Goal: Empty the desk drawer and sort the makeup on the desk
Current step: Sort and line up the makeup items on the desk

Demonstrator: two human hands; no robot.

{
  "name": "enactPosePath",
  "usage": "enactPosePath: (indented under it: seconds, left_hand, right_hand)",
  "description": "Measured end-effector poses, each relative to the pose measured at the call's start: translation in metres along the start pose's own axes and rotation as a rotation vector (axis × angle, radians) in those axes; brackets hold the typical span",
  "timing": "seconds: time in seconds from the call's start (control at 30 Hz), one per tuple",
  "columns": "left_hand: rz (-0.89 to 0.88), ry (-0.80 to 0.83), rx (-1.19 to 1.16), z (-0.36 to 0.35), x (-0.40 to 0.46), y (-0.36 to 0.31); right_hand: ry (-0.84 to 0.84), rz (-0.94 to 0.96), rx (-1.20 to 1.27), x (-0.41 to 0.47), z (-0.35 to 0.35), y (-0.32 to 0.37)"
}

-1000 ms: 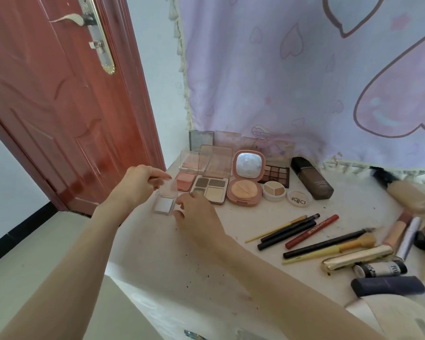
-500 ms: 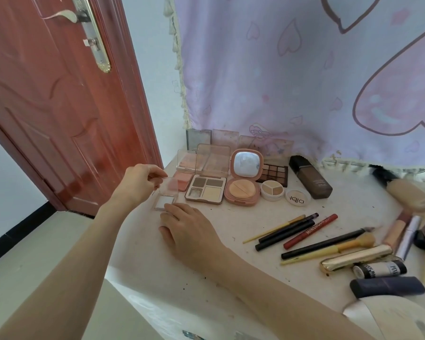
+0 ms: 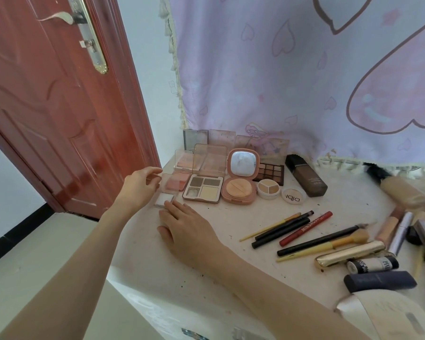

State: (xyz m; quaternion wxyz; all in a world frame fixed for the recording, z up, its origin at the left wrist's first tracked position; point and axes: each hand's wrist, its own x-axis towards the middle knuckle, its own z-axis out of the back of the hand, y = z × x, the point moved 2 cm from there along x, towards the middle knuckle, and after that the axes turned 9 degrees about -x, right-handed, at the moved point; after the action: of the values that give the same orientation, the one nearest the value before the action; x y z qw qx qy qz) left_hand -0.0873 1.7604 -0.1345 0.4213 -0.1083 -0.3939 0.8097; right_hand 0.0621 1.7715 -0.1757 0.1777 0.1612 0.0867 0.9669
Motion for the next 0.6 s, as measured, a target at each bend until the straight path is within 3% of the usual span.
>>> enactPosePath:
  seconds: [0.17,0.3,0.4,0.53,0.6]
  left_hand:
    - [-0.056,0.03,0.072,0.007,-0.019,-0.013]
    - [-0.289,0.032,0.078,-0.006,-0.047,-0.032]
    - [-0.453,0.104,0.072,-0.029,-0.068,-0.054]
    - [-0.602,0.186,0.068,-0.068,-0.106,-0.096]
    - [-0.666,0.253,0.07,-0.092,-0.124,-0.118]
  right_hand:
    - [0.017,-0.032,0.007,-0.015,0.012,-0.003]
    - [-0.104,-0.08,-0.072,-0.039,0.048,-0.022]
    - [-0.099,-0.153,-0.138,-0.069,0.085,-0.046]
    - [-0.195,-0.325,-0.241,-0.126,0.123,-0.091]
    - [-0.133,-0.455,-0.273,-0.161,0.14,-0.114]
